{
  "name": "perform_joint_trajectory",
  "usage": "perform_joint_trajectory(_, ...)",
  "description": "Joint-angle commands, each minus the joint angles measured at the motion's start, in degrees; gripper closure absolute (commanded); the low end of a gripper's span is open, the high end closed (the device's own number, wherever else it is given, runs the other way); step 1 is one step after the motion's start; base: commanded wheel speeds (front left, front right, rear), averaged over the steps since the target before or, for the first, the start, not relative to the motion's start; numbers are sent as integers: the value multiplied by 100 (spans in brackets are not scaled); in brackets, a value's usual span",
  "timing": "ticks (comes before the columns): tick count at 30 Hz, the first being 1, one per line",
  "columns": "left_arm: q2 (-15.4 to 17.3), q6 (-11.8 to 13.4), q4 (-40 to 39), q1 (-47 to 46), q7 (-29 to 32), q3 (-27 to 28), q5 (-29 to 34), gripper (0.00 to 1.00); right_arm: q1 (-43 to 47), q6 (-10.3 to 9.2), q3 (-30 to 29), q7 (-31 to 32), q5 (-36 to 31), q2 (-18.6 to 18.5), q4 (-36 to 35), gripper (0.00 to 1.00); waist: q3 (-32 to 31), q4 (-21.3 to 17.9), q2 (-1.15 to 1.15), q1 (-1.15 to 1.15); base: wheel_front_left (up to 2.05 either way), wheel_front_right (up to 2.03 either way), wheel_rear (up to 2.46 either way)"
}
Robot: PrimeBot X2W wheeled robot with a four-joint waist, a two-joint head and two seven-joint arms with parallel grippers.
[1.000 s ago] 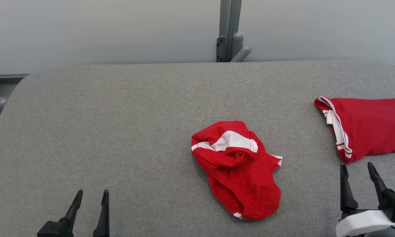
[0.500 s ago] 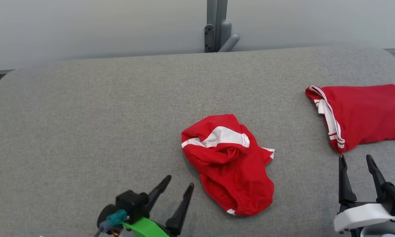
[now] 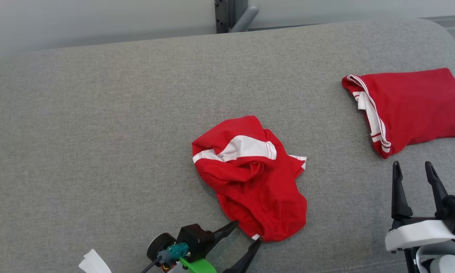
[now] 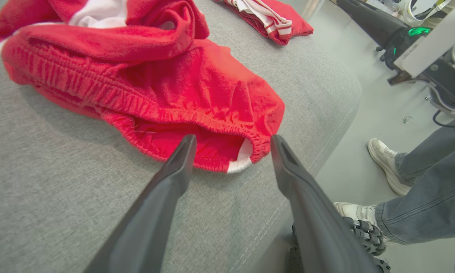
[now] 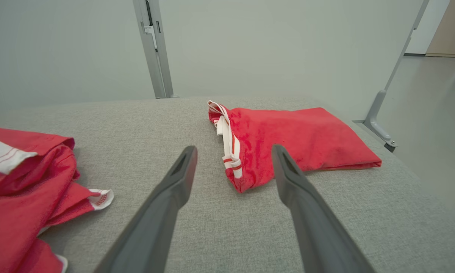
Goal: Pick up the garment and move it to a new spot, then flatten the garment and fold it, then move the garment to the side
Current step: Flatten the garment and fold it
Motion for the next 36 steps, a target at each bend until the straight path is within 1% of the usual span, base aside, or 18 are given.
perform_joint_trajectory(1,70,-13,55,-138,-40,-54,45,0,-67,-9,0,-16,43,-15,-18,0,136,-102,0,0,0,0,0)
perform_joint_trajectory(4,103,-13,236,-318,-88,-322,17,0,-124,-9,-8,-16,62,-15,-10,0,222,-134,0,0,0,0,0)
perform_joint_trajectory(13,109,-13,653,-727,-267,-847,-142,0,-246,-9,-20,-16,183,-15,43,0,424,-185,0,0,0,0,0)
perform_joint_trajectory(20,37,-13,1059,-1032,-417,-1183,48,0,-343,-9,-26,-17,287,-15,97,0,535,-235,0,0,0,0,0)
perform_joint_trajectory(21,14,-13,1119,-1074,-443,-1250,73,7,-350,-9,-30,-16,295,-15,103,0,543,-242,0,0,0,0,0)
perform_joint_trajectory(22,-11,-13,1194,-1104,-468,-1293,75,35,-352,-9,-29,-17,302,-16,110,0,548,-250,0,0,0,0,0)
perform_joint_trajectory(23,-29,-13,1271,-1158,-492,-1337,118,66,-358,-9,-29,-16,311,-15,119,0,551,-260,0,0,0,0,0)
perform_joint_trajectory(24,-58,-13,1347,-1195,-539,-1384,129,100,-366,-9,-30,-16,323,-15,130,0,550,-270,0,0,0,0,0)
perform_joint_trajectory(27,-133,-12,1526,-1273,-708,-1409,-42,100,-399,-9,-52,-16,366,-15,151,0,517,-327,0,0,0,0,0)
perform_joint_trajectory(31,-33,-13,1302,-1351,-902,-1161,-435,100,-376,-9,-71,-17,410,-16,176,0,459,-375,0,0,0,0,0)
perform_joint_trajectory(36,377,-13,470,-1645,-837,-777,-765,100,-279,-9,-92,-16,468,-14,225,0,355,-379,0,0,0,0,0)
